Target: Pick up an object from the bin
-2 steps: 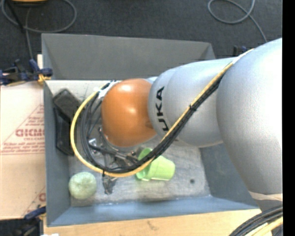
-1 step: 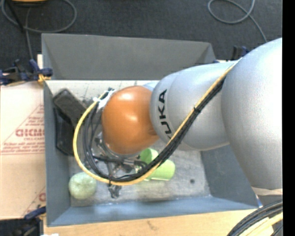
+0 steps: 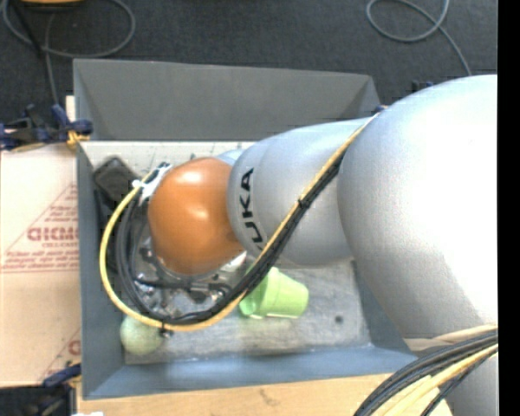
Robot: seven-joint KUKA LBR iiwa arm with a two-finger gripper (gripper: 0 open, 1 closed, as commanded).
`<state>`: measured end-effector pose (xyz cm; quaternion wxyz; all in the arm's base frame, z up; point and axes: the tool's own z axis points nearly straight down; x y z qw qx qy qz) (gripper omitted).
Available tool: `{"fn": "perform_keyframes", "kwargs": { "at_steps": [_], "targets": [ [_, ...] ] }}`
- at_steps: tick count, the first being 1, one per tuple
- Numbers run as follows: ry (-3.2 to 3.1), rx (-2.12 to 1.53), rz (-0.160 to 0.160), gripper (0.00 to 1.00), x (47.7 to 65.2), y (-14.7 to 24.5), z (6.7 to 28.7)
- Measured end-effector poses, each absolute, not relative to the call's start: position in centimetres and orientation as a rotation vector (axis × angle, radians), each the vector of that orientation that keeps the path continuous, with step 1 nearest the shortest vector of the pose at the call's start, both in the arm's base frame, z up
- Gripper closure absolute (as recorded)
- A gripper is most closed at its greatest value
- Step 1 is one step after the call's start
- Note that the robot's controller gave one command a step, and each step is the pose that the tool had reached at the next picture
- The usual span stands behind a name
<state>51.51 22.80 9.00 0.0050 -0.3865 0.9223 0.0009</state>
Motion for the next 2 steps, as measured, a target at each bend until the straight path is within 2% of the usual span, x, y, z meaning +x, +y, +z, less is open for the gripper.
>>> {"fn": "perform_keyframes", "kwargs": {
  "at_steps": [1, 2],
  "targets": [
    [2.889, -1.209, 0.003, 1.00, 51.5, 22.8, 9.0],
    [2.789, -1.428, 0.000, 1.00, 53.3, 22.2, 24.5]
  ]
}}
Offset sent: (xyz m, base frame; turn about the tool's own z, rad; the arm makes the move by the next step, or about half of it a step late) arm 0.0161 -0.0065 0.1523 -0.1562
